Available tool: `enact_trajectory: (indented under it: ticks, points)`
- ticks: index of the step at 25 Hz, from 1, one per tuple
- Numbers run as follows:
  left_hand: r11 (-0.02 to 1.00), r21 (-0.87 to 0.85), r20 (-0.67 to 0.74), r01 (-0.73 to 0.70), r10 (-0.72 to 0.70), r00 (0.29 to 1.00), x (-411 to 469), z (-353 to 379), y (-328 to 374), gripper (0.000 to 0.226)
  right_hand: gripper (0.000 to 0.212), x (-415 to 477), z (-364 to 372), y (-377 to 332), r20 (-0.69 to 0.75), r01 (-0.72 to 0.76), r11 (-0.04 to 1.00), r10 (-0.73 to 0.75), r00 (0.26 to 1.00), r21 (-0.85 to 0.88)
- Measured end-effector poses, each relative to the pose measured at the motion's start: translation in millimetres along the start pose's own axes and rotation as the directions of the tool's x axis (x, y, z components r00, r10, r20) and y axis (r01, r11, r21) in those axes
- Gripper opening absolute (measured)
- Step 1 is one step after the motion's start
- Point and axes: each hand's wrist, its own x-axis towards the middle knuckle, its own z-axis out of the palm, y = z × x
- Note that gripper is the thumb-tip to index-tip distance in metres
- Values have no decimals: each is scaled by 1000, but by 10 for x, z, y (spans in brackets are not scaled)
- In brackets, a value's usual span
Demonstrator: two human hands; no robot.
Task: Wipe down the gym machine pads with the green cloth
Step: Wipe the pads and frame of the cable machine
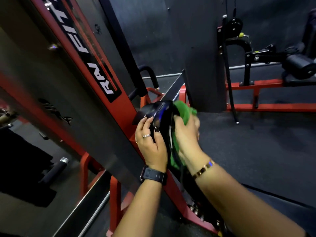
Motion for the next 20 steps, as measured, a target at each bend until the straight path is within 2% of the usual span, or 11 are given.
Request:
enact_trajectory:
  ticks: [2,4,6,9,11,12,13,14,17,18,20]
  points:
    - [1000,-21,52,10,-8,999,111,-73,13,41,59,250,-15,-257,147,333,928,-310,939,-166]
    - [996,-63,117,56,-48,992,271,-134,-11,45,65,407,2,-377,306,573,780,-498,812,-252]
    - [989,-130,212,74,-45,976,446,-167,-56,47,67,369,-49,-157,394,762,592,-655,644,-262]
    - [978,-189,469,87,12,883,691,-179,-89,46,80,110,-262,751,463,930,215,-819,337,-297]
    - [995,-84,627,53,11,779,852,-144,-62,42,72,59,-406,1205,537,955,-58,-836,112,-291]
    - [1000,-30,691,7,16,723,928,-116,-30,43,66,66,-421,1204,541,951,-140,-841,33,-276]
    - [999,3,745,-34,21,667,999,-79,3,45,65,71,-376,1069,550,944,-190,-835,-11,-271]
    - [998,24,786,-51,13,618,1071,-47,48,46,67,51,-301,852,554,934,-208,-832,-13,-290]
    - [996,87,832,-32,-55,552,1267,17,98,40,73,-127,-89,419,518,917,-52,-837,176,-395]
    - [992,112,835,-50,-67,547,1287,30,102,42,70,-170,-92,523,533,917,-58,-827,177,-394]
    - [985,144,828,-97,-66,557,1232,39,111,45,66,-136,-225,1025,608,915,-208,-792,50,-347]
